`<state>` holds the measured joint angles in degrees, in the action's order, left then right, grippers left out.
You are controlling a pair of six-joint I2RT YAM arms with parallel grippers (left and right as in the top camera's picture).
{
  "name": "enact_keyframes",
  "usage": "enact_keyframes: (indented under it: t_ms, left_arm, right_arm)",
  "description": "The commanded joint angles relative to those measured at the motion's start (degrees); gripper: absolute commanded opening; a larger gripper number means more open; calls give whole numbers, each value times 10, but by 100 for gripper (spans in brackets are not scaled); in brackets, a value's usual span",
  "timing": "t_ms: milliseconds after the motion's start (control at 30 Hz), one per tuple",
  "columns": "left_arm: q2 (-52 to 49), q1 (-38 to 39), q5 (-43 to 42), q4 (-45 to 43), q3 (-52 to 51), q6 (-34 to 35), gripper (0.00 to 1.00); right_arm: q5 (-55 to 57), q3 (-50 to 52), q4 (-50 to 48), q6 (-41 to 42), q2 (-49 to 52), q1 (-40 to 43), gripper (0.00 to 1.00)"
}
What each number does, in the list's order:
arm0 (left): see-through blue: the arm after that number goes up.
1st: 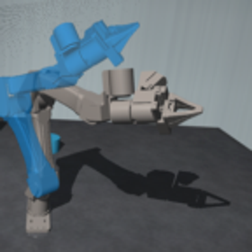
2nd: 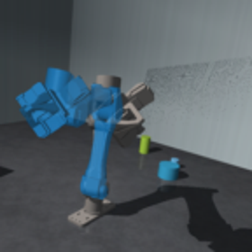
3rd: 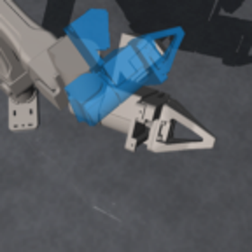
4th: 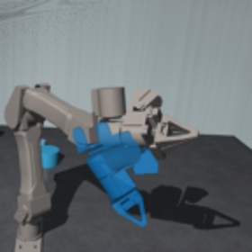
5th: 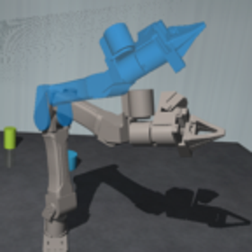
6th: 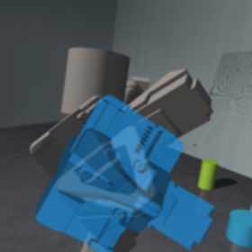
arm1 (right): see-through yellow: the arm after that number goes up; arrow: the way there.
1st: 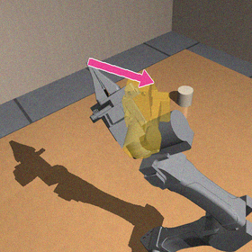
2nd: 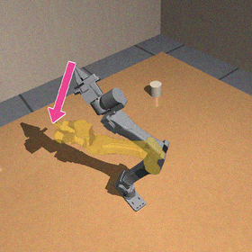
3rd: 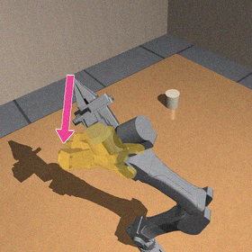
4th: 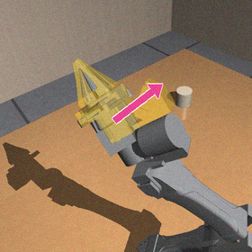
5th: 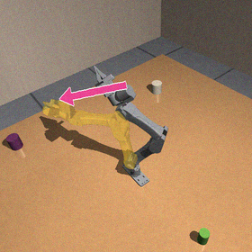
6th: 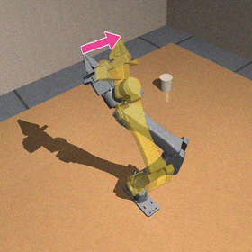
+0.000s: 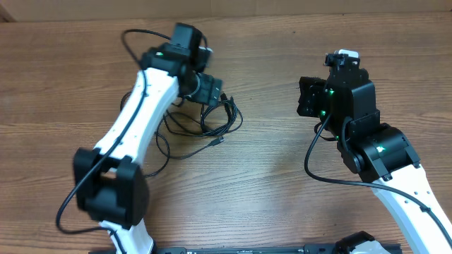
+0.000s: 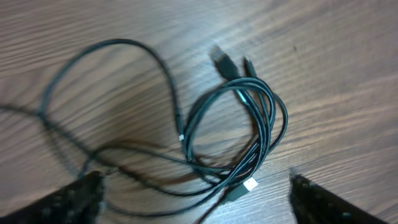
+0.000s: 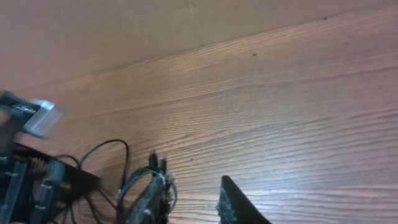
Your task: Untangle cables
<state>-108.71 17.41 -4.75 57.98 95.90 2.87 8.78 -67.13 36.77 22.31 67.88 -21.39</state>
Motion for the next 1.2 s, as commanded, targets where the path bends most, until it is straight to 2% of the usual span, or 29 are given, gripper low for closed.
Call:
enact_keyframes:
  t_ms: [0,100,133,200,333,433,500,700,900,1067,1167]
  left_arm:
    - [-46,16,-23,-24,-3,-102,98]
    - [-70,16,-23,-47,-3,-129,94]
    - [-83,16,-23,-63,-3,-155,77]
    - [-97,16,-23,-76,-3,-187,70]
    - [-122,16,-24,-83,-3,-259,78]
    - [-138,16,-24,-84,-3,-287,83]
    - [-151,16,-23,-87,-3,-299,83]
    - [-169,16,-28,-90,-3,-309,71]
    - [-185,17,-71,-90,-3,-360,68]
    - [-202,17,-78,-92,-3,-364,67]
    - [-213,17,-78,-92,-3,-363,45]
  right_arm:
    - [0,-13,-1,0,-3,2,28]
    - [-1,-13,0,0,-3,2,29]
    - [-1,-13,0,0,-3,2,30]
    - [-1,-13,0,0,-3,2,31]
    - [-1,-13,1,0,-3,2,32]
    - [0,-13,1,0,-3,2,33]
    - [0,-13,1,0,-3,2,33]
    - [-1,-13,3,0,-3,2,33]
    - [0,-13,11,0,-3,2,33]
    - [0,-13,12,0,-3,2,34]
    - [0,-13,12,0,-3,2,33]
